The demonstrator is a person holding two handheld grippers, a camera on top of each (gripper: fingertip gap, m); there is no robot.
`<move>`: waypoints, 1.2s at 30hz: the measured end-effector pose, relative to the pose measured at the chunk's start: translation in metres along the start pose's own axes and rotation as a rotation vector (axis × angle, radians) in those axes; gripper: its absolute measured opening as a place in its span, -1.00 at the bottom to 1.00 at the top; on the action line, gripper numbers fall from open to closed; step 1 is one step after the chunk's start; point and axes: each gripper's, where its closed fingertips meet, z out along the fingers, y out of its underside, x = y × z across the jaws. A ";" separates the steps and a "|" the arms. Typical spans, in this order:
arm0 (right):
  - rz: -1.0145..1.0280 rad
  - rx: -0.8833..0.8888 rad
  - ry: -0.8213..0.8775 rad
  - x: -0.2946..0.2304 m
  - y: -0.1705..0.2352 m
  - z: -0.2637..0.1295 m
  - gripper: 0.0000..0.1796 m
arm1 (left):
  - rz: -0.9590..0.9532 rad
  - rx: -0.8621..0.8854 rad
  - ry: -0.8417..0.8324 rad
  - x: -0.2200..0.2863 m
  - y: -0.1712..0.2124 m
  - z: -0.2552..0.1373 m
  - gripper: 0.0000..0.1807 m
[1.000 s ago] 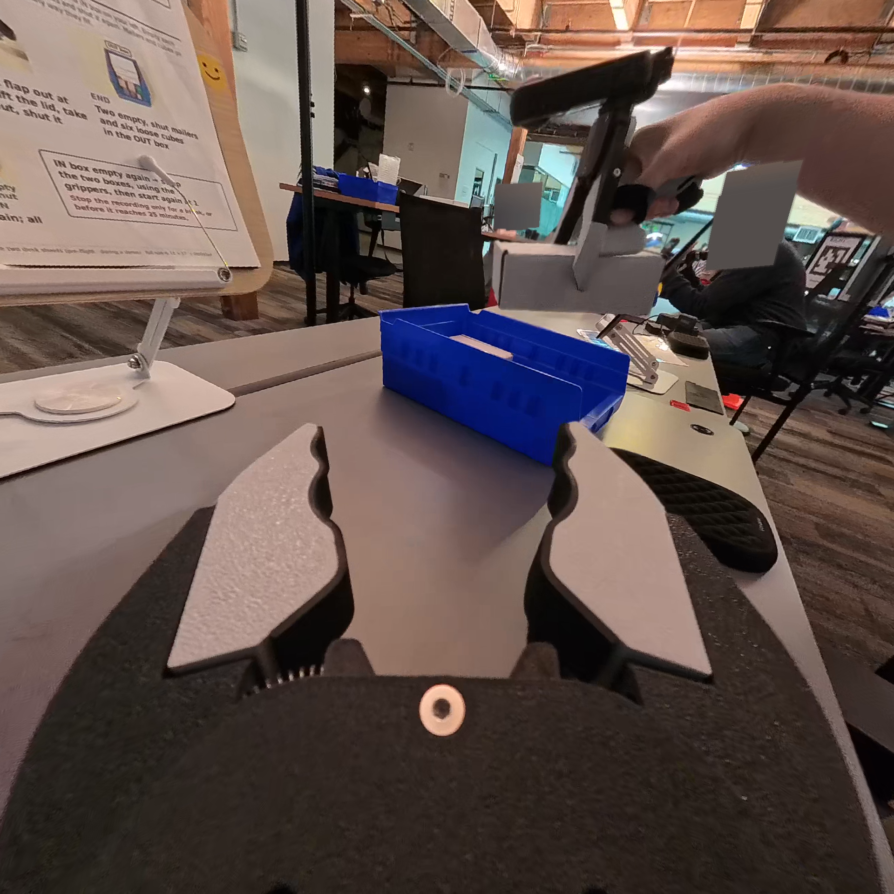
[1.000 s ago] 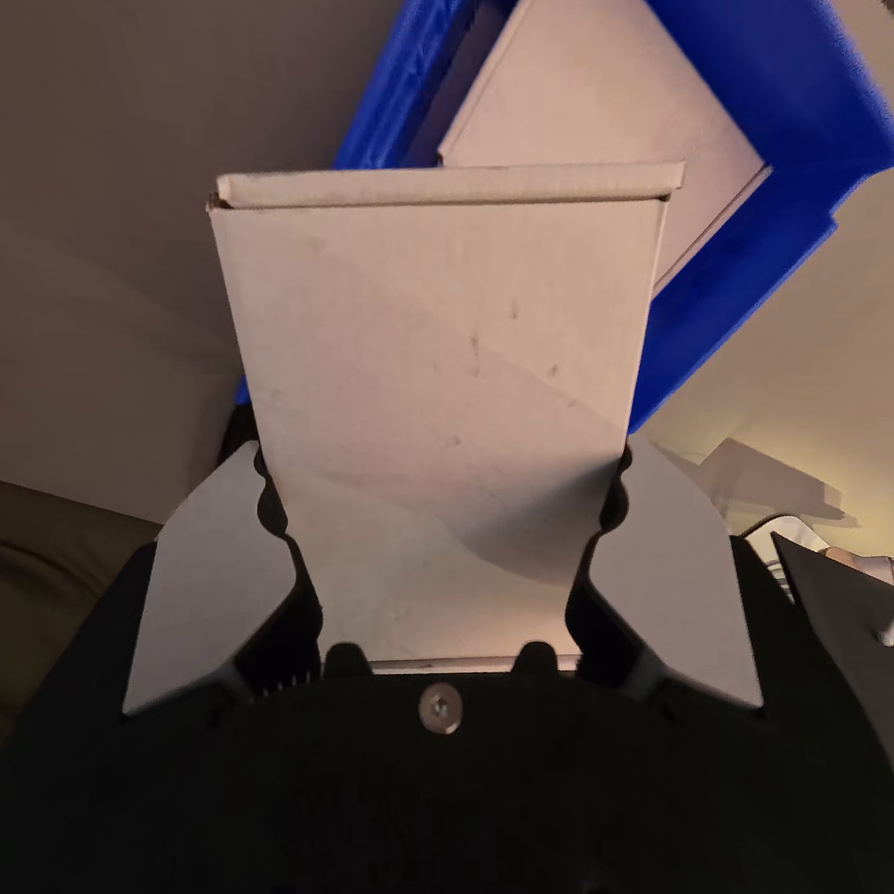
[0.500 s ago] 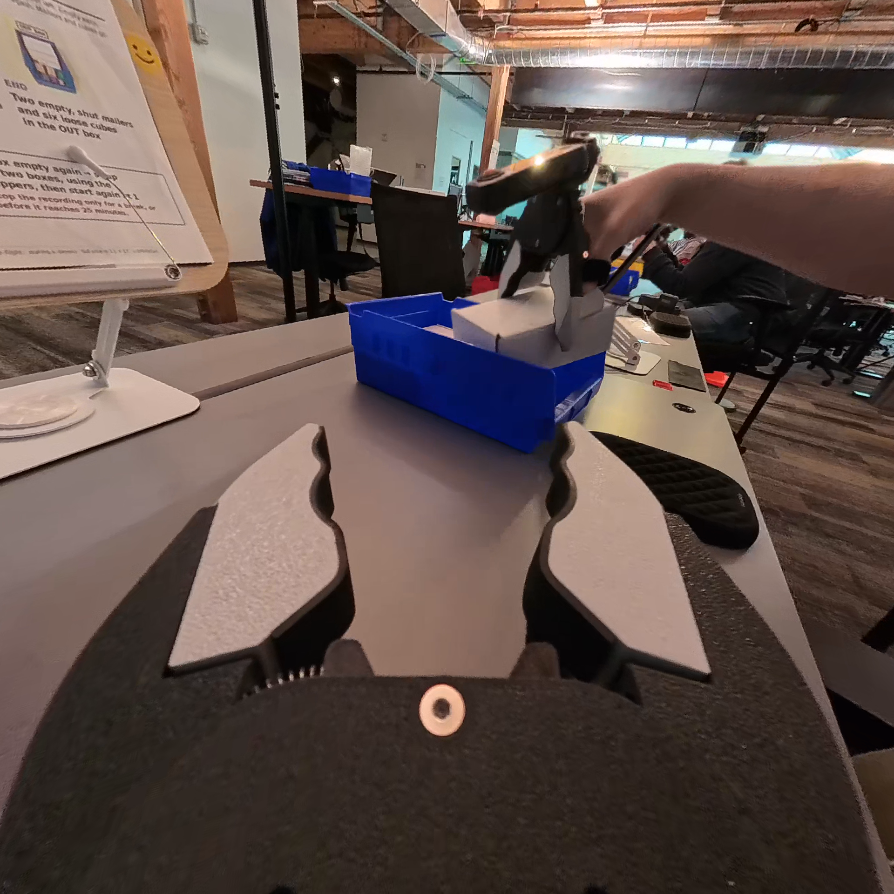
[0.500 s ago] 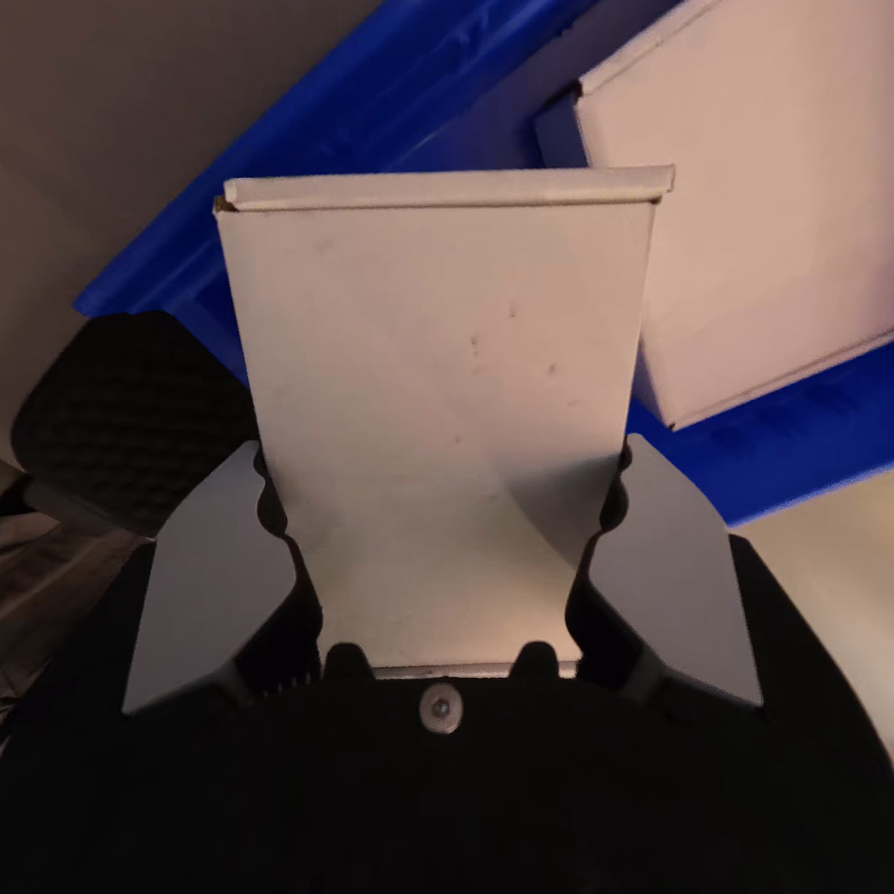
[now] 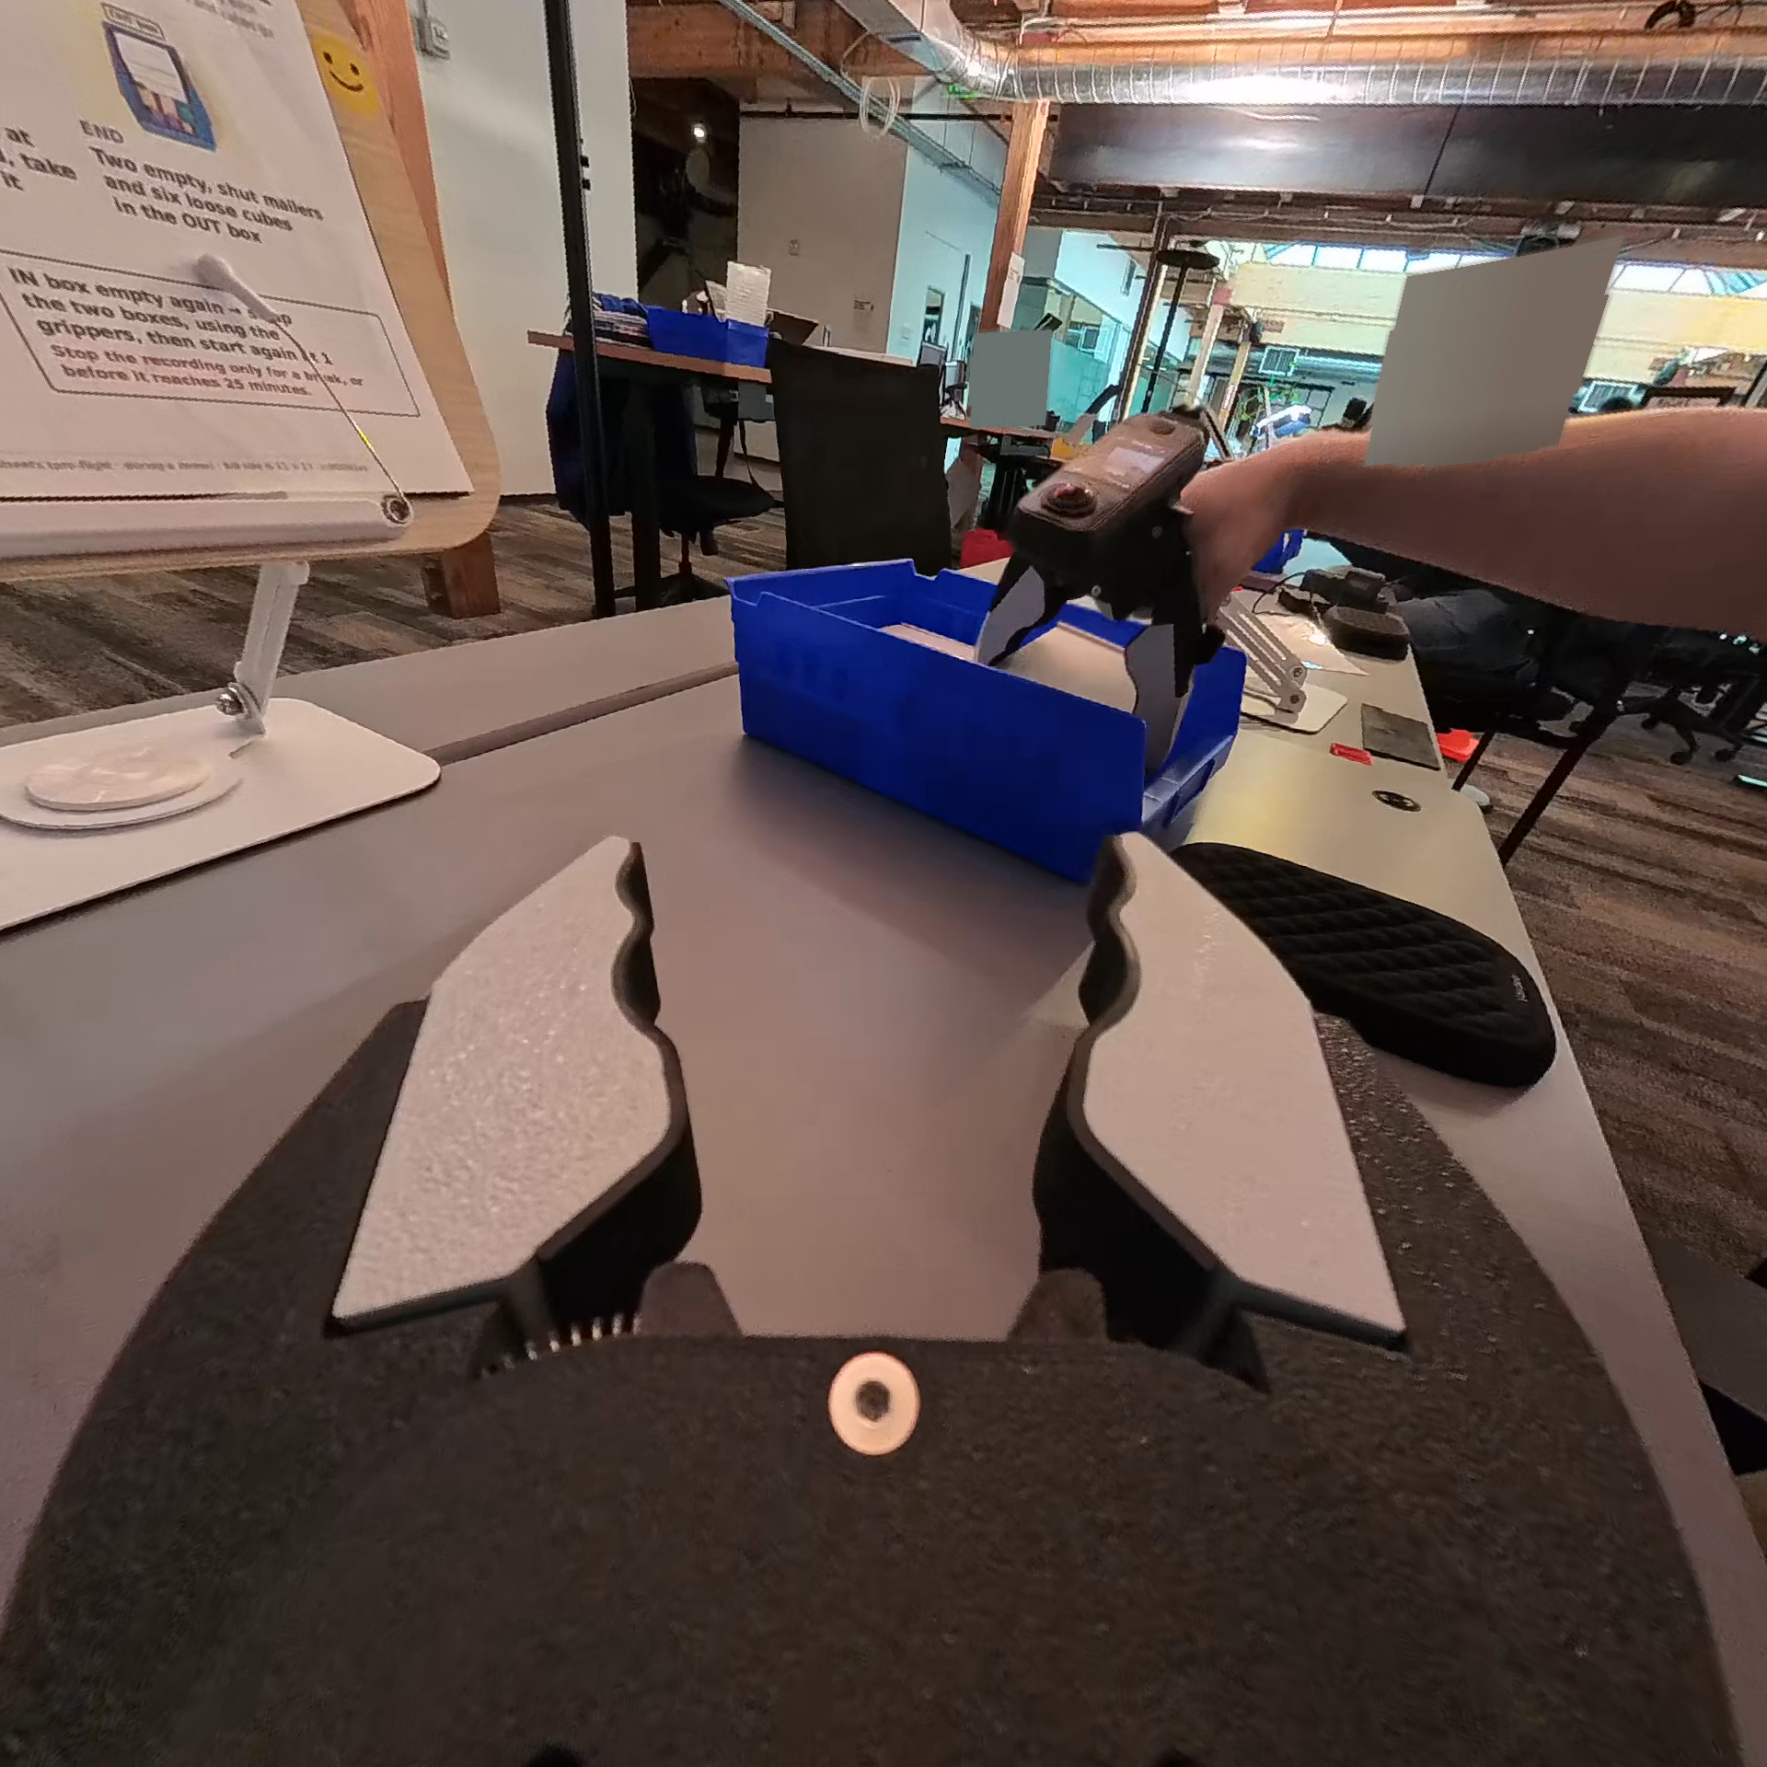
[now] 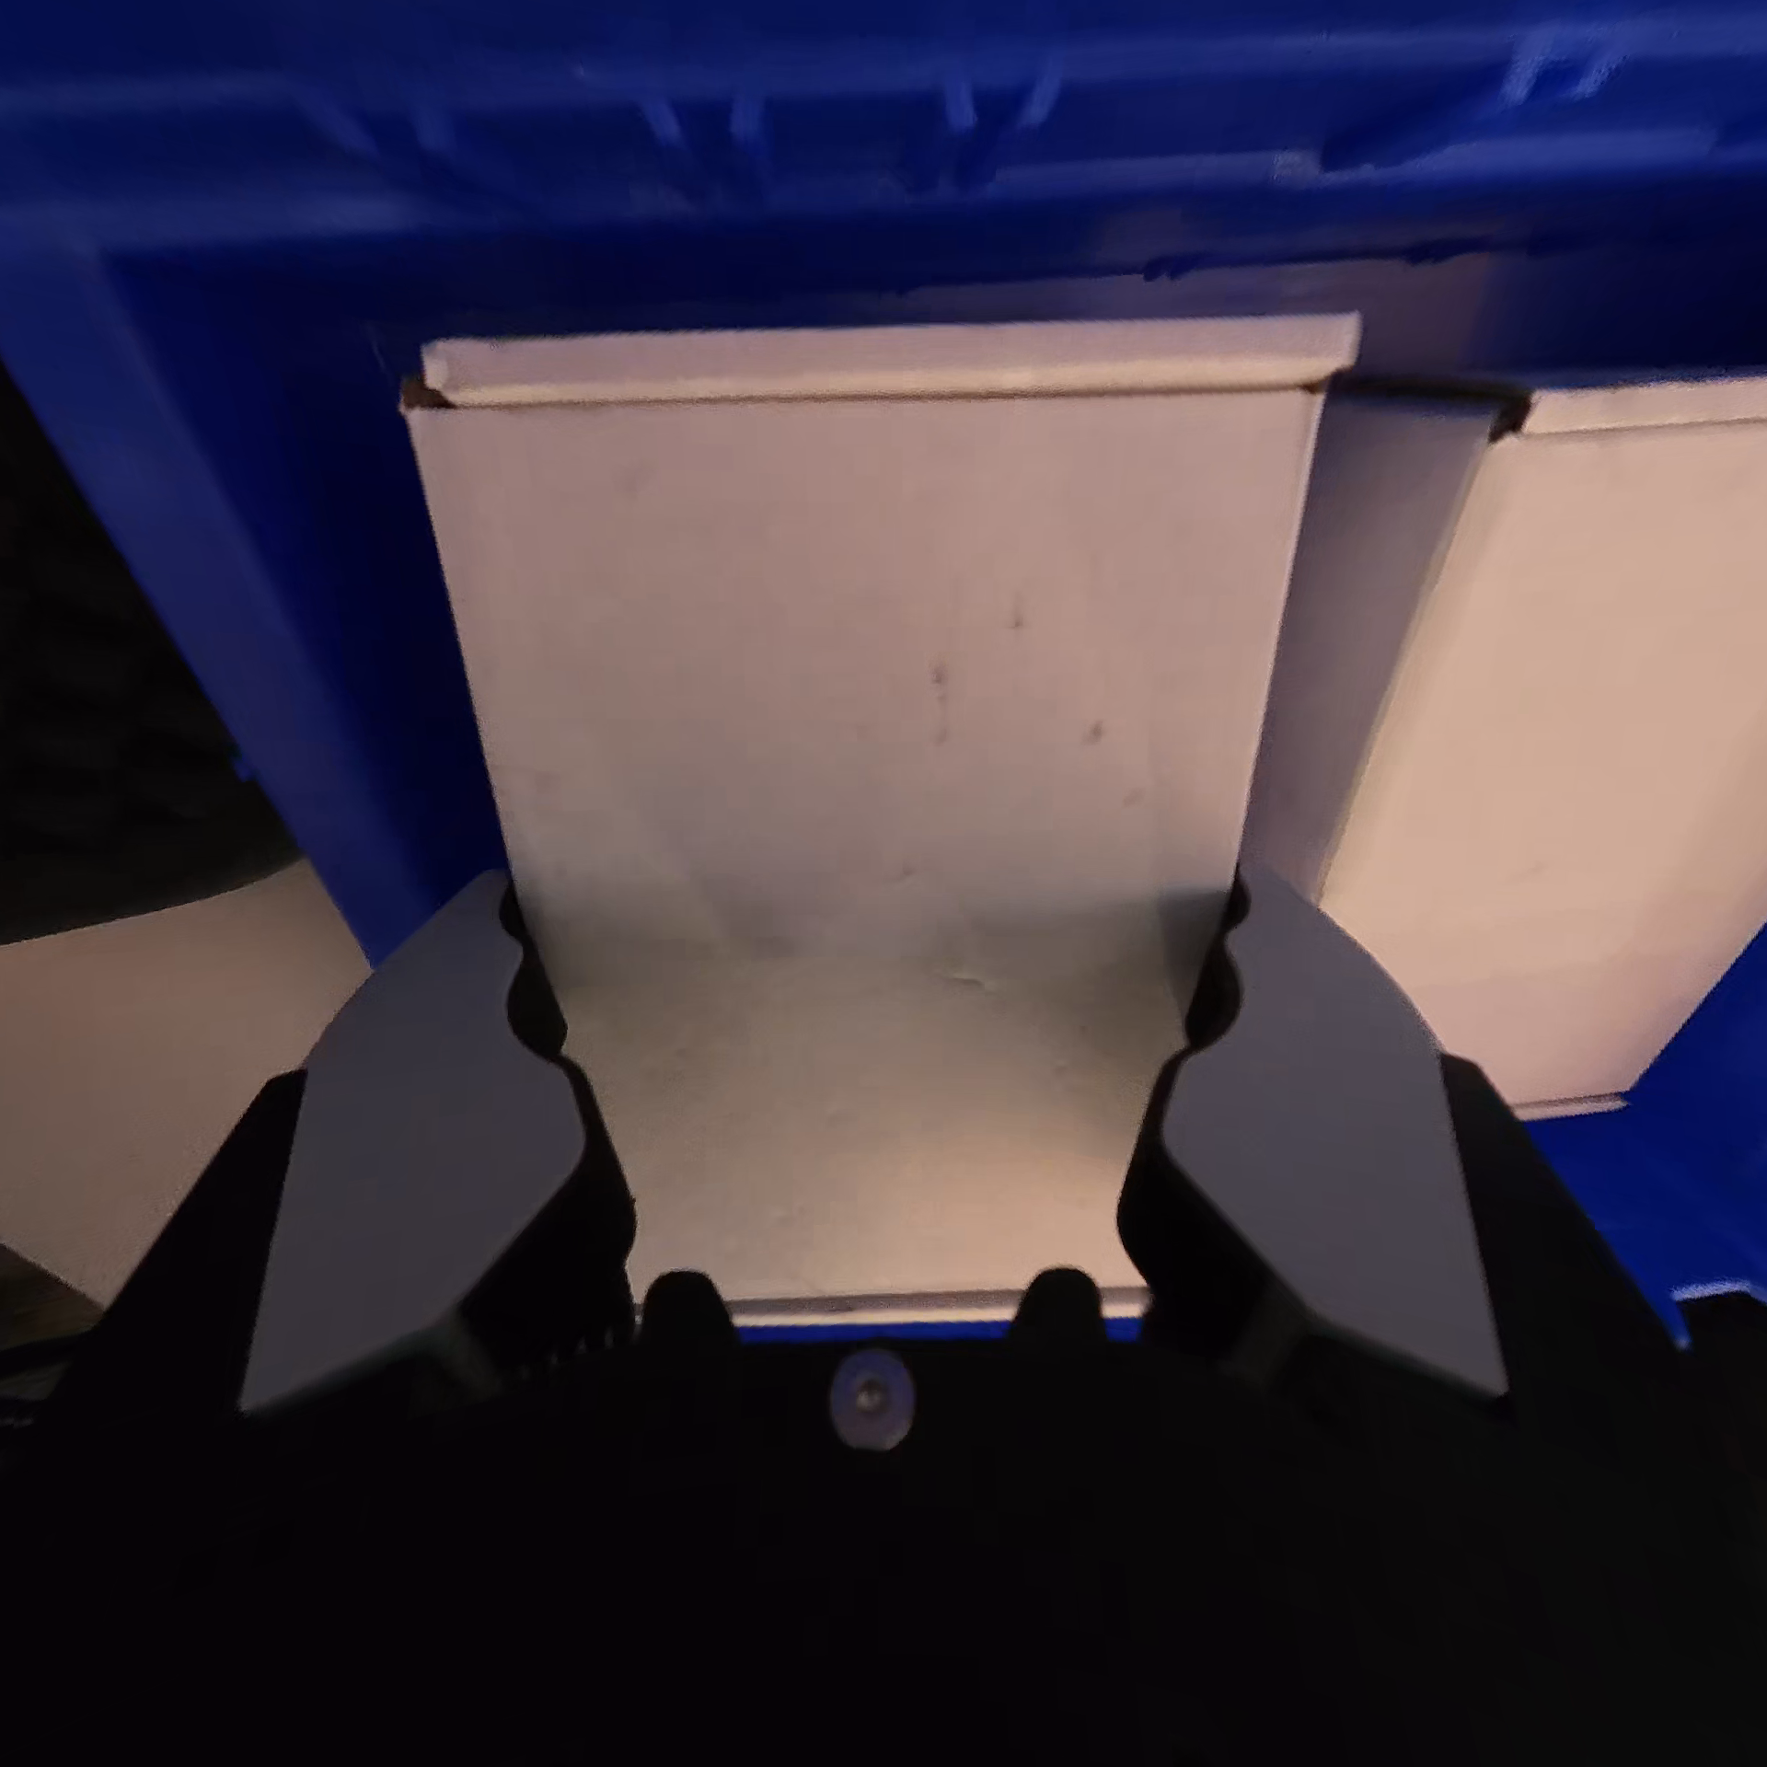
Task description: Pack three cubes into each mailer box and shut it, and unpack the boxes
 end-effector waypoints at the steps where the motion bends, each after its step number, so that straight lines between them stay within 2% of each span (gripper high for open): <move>1: -0.014 0.002 0.006 0.001 0.000 0.001 0.45 | 0.002 -0.007 0.002 0.001 0.001 0.001 -0.03; 8: -0.043 -0.098 0.035 0.008 0.019 0.009 0.45 | 0.006 -0.010 0.006 0.001 0.002 0.001 -0.03; 13: 0.001 -0.079 0.048 0.009 0.019 0.010 0.43 | 0.000 -0.013 0.013 0.002 0.003 0.002 -0.03; 15: 0.035 -0.062 0.076 0.012 0.017 -0.002 0.42 | -0.003 -0.026 0.009 0.002 0.006 0.003 -0.03; 17: 0.112 0.060 0.130 0.022 0.009 -0.029 0.39 | -0.013 -0.033 0.011 0.001 0.007 0.003 -0.02; 19: 0.299 0.160 0.241 0.045 0.018 -0.063 0.26 | -0.023 -0.031 0.009 0.000 0.007 0.003 -0.02; 21: 0.593 0.220 0.315 0.065 0.044 -0.085 0.02 | -0.029 -0.027 0.008 0.000 0.006 0.003 -0.02; 24: 0.994 0.301 0.259 0.067 0.074 -0.084 -0.26 | -0.034 -0.037 0.013 0.001 0.008 0.004 -0.02; 26: 1.162 0.291 0.239 0.063 0.094 -0.072 -0.29 | -0.033 -0.045 0.021 0.003 0.010 0.005 -0.02; 29: 1.243 0.193 0.174 0.049 0.114 -0.048 -0.29 | -0.018 -0.058 0.024 0.006 0.013 0.007 -0.02; 30: 1.240 0.170 0.154 0.045 0.117 -0.041 -0.35 | -0.014 -0.060 0.023 0.006 0.013 0.007 -0.02; 31: 1.234 0.156 0.132 0.041 0.118 -0.035 -0.52 | -0.011 -0.062 0.021 0.006 0.013 0.007 -0.03; 33: 1.243 0.163 0.084 0.038 0.116 -0.028 -0.67 | -0.010 -0.063 0.018 0.005 0.013 0.006 -0.03; 34: 1.247 0.192 0.040 0.036 0.110 -0.026 -0.80 | -0.012 -0.062 0.017 0.004 0.013 0.006 -0.03; 36: 1.256 0.203 0.011 0.037 0.106 -0.024 -0.87 | -0.018 -0.065 0.015 0.003 0.014 0.006 -0.03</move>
